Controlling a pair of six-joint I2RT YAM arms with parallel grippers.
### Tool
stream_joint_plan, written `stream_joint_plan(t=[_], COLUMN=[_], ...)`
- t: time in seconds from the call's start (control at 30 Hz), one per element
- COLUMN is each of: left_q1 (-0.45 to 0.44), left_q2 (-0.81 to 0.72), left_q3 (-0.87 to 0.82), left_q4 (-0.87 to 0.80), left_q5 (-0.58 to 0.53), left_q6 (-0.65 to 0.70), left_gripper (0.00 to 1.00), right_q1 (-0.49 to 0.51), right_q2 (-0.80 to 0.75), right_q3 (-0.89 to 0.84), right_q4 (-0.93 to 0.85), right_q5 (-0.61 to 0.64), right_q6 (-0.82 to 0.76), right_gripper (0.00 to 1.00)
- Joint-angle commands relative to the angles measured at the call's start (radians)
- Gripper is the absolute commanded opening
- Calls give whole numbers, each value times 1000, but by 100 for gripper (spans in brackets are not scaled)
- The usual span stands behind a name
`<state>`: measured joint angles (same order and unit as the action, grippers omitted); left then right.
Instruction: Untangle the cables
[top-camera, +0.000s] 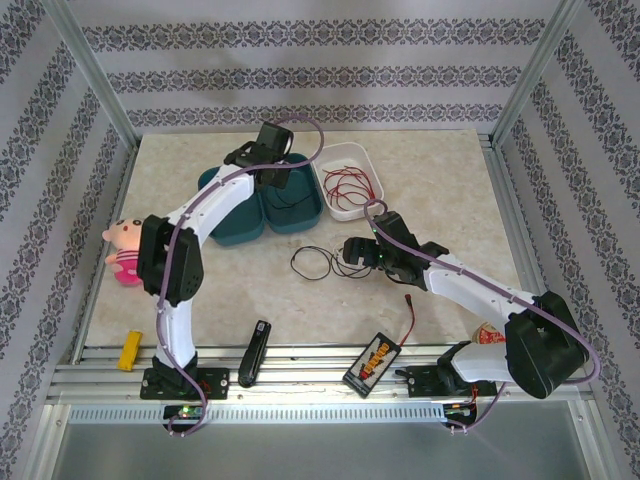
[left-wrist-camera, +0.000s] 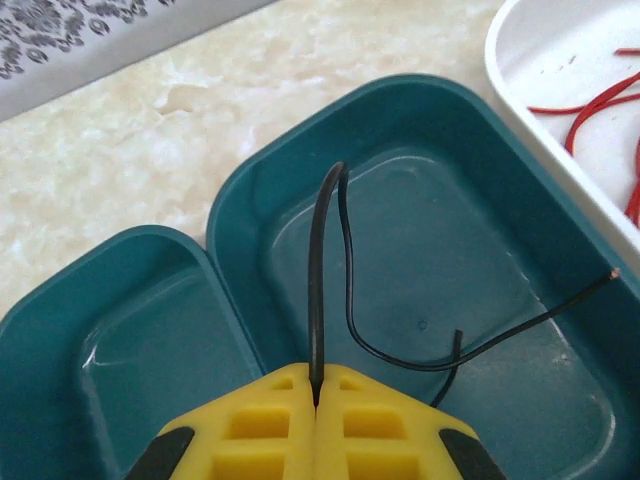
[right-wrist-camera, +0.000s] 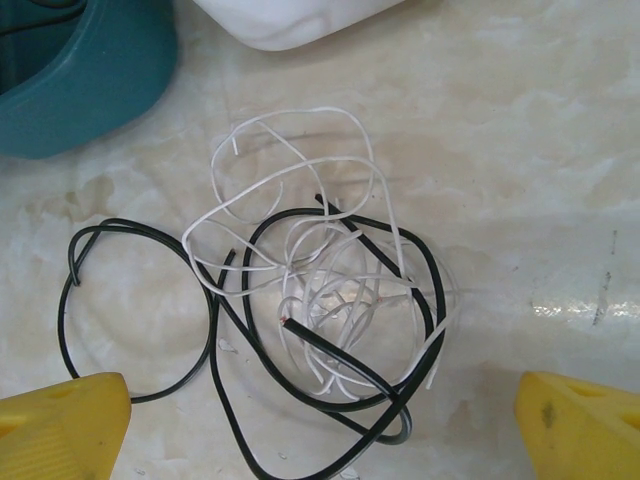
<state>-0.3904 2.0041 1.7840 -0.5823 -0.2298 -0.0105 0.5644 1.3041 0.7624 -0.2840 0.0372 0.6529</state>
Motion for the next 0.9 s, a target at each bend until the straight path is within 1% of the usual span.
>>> stream_joint_plan(t=[0.0,0.2,0.4,0.43,0.47,0.53,0.63,0.73,0.87], left_q1=[11,11,10,10,10,10,10,10,8], left_q2=[55,170,243,255,261,264,244,206,150], left_q3=[75,165,221,232,239,250,251,252,245], left_q4=[-85,-143,-177,-188,-196,-209,-214,-217,-217], left_q5=[-5,35,72,70,68,64,57,65,76], left_q6=[-27,-49,-65,-66,-66,-68,-68,-68,-73], left_gripper=[0,0,1,4,10,27,46,58,70], right_q1=[-9,-11,-11,-11,-12,-12,-12,-15,-18], right_q2=[-19,-21,-50,-55,-59,-64,-69,-75,-83], right_q3=[24,34,44,45,45,48,46,47,48], right_q4=[-29,-46,-69,-72,-76,-83,-93,-99,-104], right_q5=[30,40,62,68,72,79,91,103,118], right_q6=[-1,-1,-5,-7,-8,-12,-14,-16,-16], right_gripper=[98,98,98,98,98,98,98,98,98])
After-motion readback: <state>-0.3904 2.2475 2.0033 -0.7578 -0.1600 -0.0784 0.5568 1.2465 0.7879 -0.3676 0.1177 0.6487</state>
